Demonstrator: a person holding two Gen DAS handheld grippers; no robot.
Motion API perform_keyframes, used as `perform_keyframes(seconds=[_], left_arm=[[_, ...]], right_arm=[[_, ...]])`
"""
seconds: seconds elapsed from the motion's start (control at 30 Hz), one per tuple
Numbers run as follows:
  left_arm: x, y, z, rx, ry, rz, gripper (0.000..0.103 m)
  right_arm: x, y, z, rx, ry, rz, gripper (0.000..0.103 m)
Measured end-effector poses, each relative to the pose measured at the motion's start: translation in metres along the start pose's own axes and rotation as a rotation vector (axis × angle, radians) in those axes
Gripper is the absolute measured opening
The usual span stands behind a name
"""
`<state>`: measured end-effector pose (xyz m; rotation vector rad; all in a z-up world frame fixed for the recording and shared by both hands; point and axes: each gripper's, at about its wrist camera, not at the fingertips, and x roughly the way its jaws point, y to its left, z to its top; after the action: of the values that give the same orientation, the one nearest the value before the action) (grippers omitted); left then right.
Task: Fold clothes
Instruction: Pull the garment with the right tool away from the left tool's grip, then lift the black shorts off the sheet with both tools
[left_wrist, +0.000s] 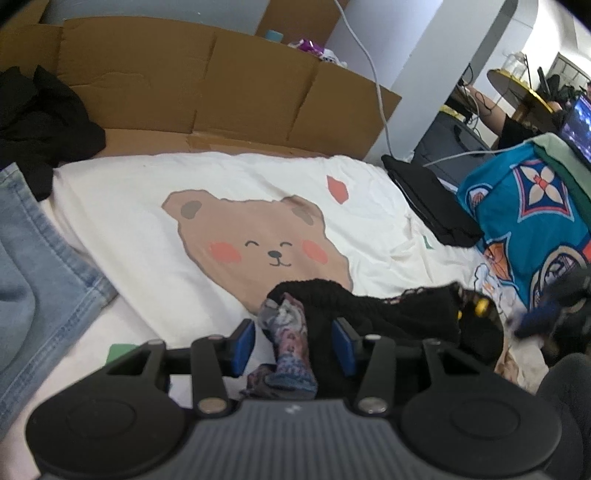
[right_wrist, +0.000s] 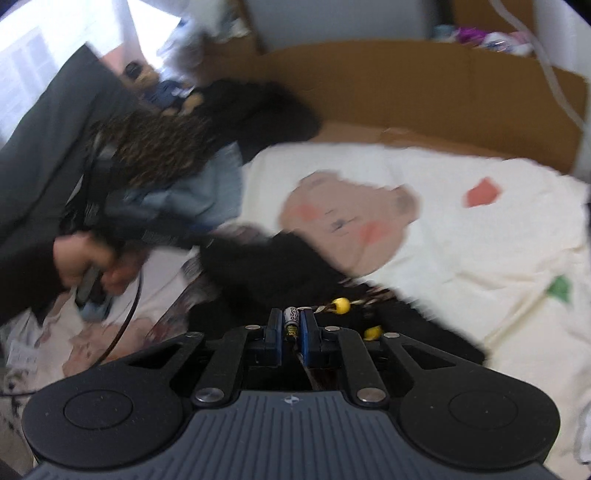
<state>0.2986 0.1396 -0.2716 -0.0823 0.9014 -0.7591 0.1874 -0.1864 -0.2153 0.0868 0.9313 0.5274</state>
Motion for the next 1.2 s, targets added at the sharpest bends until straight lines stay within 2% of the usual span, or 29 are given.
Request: perform_keyframes(seconds=[0.13, 0.33, 0.53, 0.6, 0.63, 0.67, 0.8, 0.97, 1.07, 1.13, 1.2], left_arm=[[-0.007, 0.001, 0.007, 0.006, -0.017, 0.006, 0.052], [0.0, 0.001, 0.023, 0.02, -0.018, 0.019, 0.055], [0.035, 0.004, 0.033, -0.013, 0.052, 0.035, 0.055], [0.046, 0.003, 0.031, 0.001, 0.097, 0.041, 0.055], [0.052, 0.001, 0.03, 0.016, 0.122, 0.045, 0.055], [0.056, 0.0, 0.028, 0.03, 0.139, 0.048, 0.055], [0.065, -0.002, 0.024, 0.04, 0.168, 0.033, 0.061], [0.068, 0.002, 0.024, 0.023, 0.18, 0.037, 0.062], [0.065, 0.002, 0.026, 0.015, 0.176, 0.025, 0.059], [0.063, 0.001, 0.028, 0.012, 0.173, 0.011, 0.056], [0.061, -0.001, 0.03, 0.02, 0.172, 0.008, 0.055]], right_arm=[[0.039, 0.008, -0.02, 0.016, 0.071, 0.005, 0.009], [0.056, -0.004, -0.035, 0.094, 0.077, -0.009, 0.009], [0.062, -0.004, -0.042, 0.104, 0.087, -0.031, 0.011], [0.057, -0.004, -0.042, 0.099, 0.097, -0.038, 0.024], [0.052, -0.006, -0.044, 0.098, 0.099, -0.047, 0.037], [0.046, -0.009, -0.046, 0.106, 0.097, -0.043, 0.043], [0.018, -0.021, -0.059, 0.135, 0.088, -0.04, 0.045], [-0.025, -0.036, -0.069, 0.139, -0.011, -0.117, 0.052], [-0.037, -0.062, -0.068, 0.239, -0.07, -0.153, 0.052], [-0.034, -0.082, -0.067, 0.31, -0.073, -0.202, 0.052], [-0.027, -0.104, -0.066, 0.391, -0.075, -0.211, 0.052]])
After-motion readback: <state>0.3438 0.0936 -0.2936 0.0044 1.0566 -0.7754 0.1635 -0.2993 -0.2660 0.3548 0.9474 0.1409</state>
